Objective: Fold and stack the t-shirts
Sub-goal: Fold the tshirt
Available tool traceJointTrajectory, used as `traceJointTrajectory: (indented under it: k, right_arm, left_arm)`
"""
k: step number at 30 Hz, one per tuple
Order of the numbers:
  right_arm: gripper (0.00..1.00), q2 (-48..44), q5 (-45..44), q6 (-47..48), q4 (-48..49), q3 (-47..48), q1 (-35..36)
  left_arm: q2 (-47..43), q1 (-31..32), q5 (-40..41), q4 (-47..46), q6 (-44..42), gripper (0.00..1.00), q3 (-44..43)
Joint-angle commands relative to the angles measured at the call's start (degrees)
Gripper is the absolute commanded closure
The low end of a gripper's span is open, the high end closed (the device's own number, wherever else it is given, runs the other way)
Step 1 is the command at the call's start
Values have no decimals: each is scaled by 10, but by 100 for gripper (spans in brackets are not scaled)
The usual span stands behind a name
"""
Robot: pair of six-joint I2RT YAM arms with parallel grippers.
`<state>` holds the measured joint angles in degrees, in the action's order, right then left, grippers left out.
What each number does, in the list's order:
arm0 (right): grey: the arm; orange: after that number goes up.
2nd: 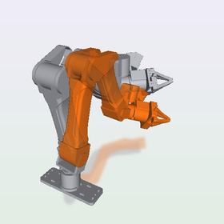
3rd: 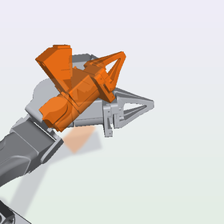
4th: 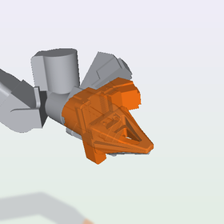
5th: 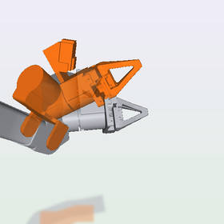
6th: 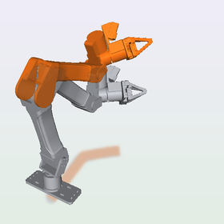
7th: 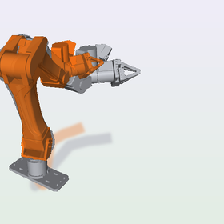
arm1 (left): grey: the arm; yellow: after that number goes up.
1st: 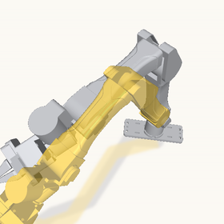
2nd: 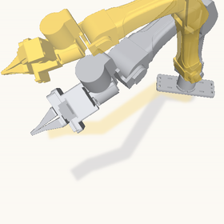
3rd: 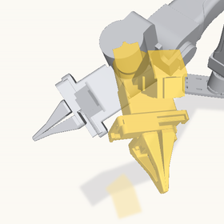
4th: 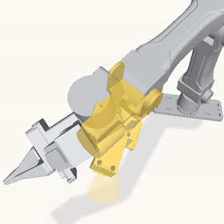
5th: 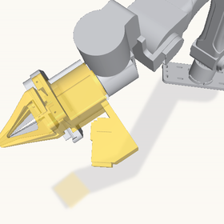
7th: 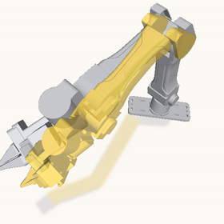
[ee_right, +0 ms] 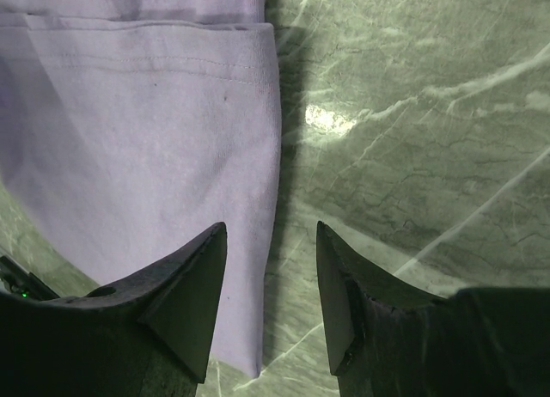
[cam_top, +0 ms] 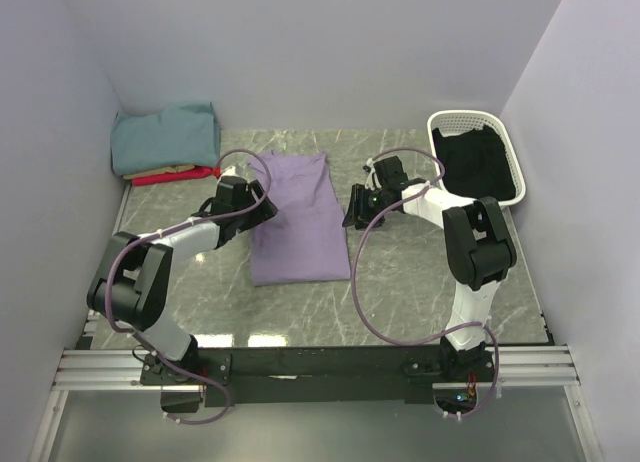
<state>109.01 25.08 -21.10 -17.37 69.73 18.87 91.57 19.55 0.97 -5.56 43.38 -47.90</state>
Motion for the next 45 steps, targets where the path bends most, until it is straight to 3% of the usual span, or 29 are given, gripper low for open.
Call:
traceJointTrajectory:
  k: [1, 3, 13, 20, 22, 27, 29, 30, 34, 45]
  right_arm:
    - [47, -8, -1, 12, -1, -7, 0]
    - [47, -8, -2, 12, -1, -7, 0]
    - [46, -8, -4, 16, -6, -6, -1]
    - [46, -2, 1, 13, -2, -1, 0]
    - [46, -2, 1, 12, -3, -2, 0]
    - [46, -5, -1, 14, -6, -4, 0]
    - [46, -5, -1, 14, -6, -4, 0]
    - [46, -5, -1, 14, -5, -5, 1]
    - [46, -1, 1, 12, -1, -8, 0]
    - [46, 6, 3, 12, 0, -8, 0]
  left_arm:
    - [7, 2, -25, -37, 5, 29, 3]
    - [14, 2, -26, -36, 4, 33, 1]
    - [34, 2, 20, 9, 2, 26, -6]
    - [24, 2, 43, 16, -3, 39, -5]
    - [21, 2, 44, 15, -6, 51, -5]
    - [30, 2, 45, 17, -7, 69, -9]
    - [32, 2, 45, 17, -4, 85, -9]
    - [33, 2, 47, 22, -2, 98, -11]
    - [25, 2, 31, 6, -14, 99, -6]
    - [-18, 0, -118, -92, -40, 99, 23]
